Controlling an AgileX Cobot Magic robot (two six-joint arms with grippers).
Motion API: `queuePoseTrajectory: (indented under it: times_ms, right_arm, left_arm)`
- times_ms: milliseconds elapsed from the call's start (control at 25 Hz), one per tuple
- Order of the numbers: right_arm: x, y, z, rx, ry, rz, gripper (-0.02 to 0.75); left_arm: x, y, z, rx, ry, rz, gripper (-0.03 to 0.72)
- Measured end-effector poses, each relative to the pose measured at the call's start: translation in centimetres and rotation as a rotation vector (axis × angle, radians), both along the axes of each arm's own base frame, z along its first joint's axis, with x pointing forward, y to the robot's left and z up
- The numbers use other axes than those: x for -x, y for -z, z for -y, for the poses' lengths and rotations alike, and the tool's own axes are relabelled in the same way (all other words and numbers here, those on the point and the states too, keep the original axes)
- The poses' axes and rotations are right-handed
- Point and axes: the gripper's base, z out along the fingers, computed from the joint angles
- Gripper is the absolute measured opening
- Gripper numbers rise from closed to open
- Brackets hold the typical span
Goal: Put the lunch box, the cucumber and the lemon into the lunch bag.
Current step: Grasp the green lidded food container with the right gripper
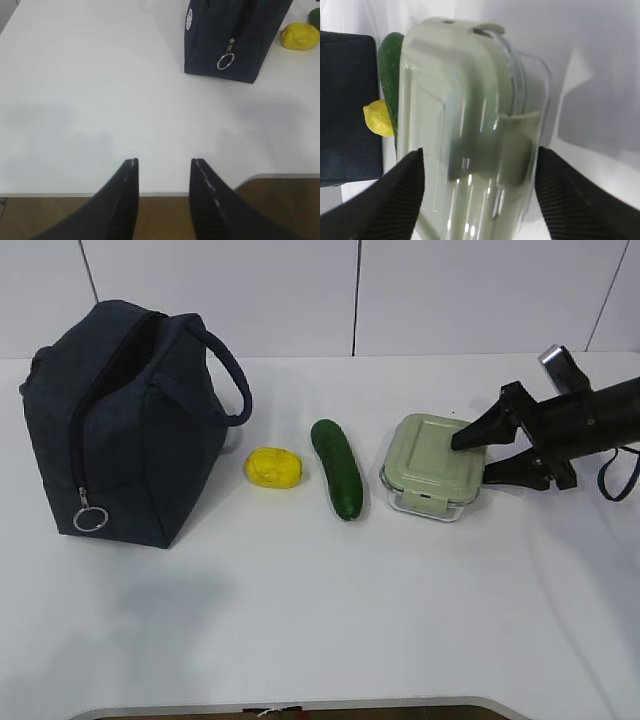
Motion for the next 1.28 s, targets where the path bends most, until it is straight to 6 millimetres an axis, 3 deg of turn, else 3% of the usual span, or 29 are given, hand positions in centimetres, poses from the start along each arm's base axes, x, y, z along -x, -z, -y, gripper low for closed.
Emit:
queuePoseTrajectory:
  times_ms: [440,840,1280]
  right_arm:
    - [-0.3,1.7,-1.4,-0.051,0.000,-0.045,0.545]
    - [-0.3,1.7,-1.6,-0.058,-0.008,-0.049,0.542]
    - [-0.7,1.5,-1.8,-0.140,0.043,-0.050,0.481]
  left_arm:
    - [0.0,0.0,0.0,0.000,0.000,0.000,0.242]
    - [0.0,0.0,0.0,0.000,0.000,0.000,0.242]
    - [0.0,0.0,0.0,0.000,0.000,0.000,0.242]
